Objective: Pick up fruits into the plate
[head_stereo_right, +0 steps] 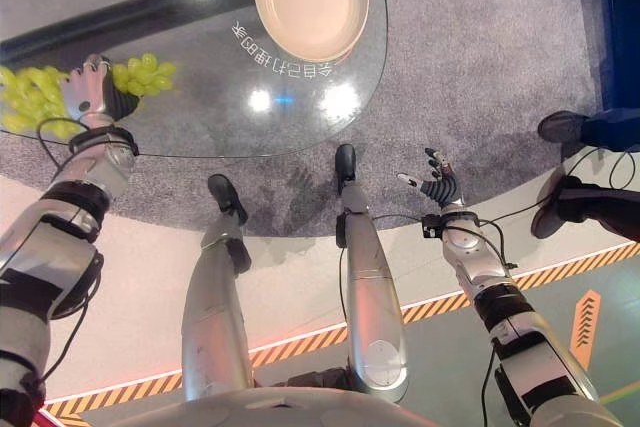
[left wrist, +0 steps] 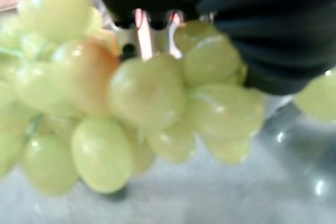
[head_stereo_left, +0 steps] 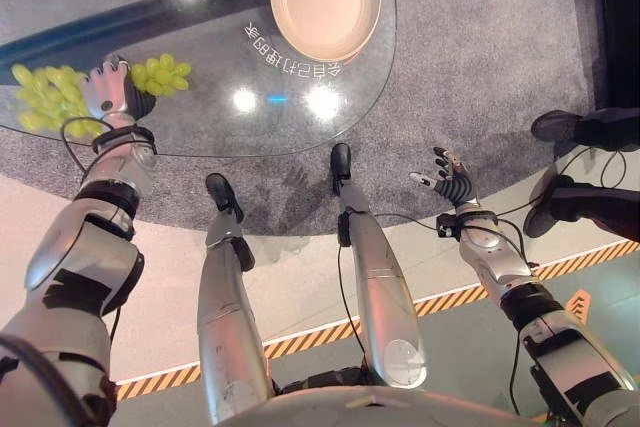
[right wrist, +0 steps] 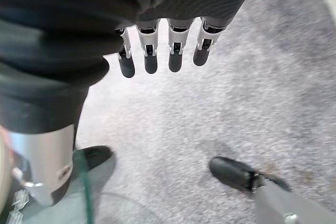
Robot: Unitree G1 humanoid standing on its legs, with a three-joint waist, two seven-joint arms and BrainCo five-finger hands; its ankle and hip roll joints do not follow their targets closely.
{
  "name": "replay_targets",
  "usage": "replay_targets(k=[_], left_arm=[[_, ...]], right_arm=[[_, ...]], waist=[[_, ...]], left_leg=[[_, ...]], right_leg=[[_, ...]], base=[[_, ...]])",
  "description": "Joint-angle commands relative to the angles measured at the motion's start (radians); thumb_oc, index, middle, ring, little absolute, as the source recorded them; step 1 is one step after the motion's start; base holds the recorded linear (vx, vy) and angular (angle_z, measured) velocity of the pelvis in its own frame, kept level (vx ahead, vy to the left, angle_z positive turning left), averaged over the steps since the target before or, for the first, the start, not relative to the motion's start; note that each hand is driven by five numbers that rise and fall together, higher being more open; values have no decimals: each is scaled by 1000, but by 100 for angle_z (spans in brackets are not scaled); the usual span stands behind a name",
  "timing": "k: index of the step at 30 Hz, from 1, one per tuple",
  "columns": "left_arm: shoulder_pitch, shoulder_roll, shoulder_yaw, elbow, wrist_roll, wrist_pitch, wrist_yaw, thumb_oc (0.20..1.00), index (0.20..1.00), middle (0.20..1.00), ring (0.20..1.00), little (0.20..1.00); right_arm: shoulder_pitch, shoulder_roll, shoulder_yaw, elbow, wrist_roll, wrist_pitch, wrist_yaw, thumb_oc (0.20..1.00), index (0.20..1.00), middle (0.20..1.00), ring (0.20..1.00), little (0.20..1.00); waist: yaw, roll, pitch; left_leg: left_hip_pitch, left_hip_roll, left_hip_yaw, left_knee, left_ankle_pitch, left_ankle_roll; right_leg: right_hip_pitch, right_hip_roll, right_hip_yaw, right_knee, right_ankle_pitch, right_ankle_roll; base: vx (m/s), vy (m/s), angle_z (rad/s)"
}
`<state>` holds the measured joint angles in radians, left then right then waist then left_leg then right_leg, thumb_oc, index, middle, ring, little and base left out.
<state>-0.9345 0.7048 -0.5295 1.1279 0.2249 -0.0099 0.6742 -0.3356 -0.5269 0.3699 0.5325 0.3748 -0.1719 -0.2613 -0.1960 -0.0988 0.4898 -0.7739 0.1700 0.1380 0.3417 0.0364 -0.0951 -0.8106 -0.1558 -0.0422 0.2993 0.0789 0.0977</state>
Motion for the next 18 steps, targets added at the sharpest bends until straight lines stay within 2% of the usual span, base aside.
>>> replay_targets(k=[1, 9, 15, 18], left_arm=[[38, 22, 110, -68, -129, -101, 48, 200, 200, 200, 200, 200], [126, 2, 257, -269, -352, -223, 21, 200, 200, 200, 200, 200], [141, -24, 277, -372, -445, -286, -15, 200, 200, 200, 200, 200], [140, -31, 277, -421, -515, -337, -79, 200, 200, 200, 200, 200]], right_arm=[[108, -16, -4, -97, -42, -14, -29, 1000, 1000, 1000, 1000, 1000], [166, -10, -30, -139, -90, -9, -31, 1000, 1000, 1000, 1000, 1000], [172, -13, -35, -148, -136, -19, -13, 1000, 1000, 1000, 1000, 1000], [170, -23, -35, -154, -207, -35, 8, 1000, 1000, 1000, 1000, 1000]], waist=[[24, 0, 30], [48, 31, 30], [58, 41, 30], [64, 42, 30]], left_leg=[[51, -134, 4, -62, -39, 23], [178, -137, 16, -125, -40, 19], [248, -139, 16, -155, -43, 22], [295, -138, 21, -168, -48, 23]], right_leg=[[59, 114, -37, 1, -76, -17], [172, 84, -69, -31, -95, -7], [241, 74, -80, -53, -105, -6], [289, 68, -86, -66, -109, -4]], base=[[-31, -19, 3], [-14, 13, 7], [-5, 1, 2], [-14, -11, 4]])
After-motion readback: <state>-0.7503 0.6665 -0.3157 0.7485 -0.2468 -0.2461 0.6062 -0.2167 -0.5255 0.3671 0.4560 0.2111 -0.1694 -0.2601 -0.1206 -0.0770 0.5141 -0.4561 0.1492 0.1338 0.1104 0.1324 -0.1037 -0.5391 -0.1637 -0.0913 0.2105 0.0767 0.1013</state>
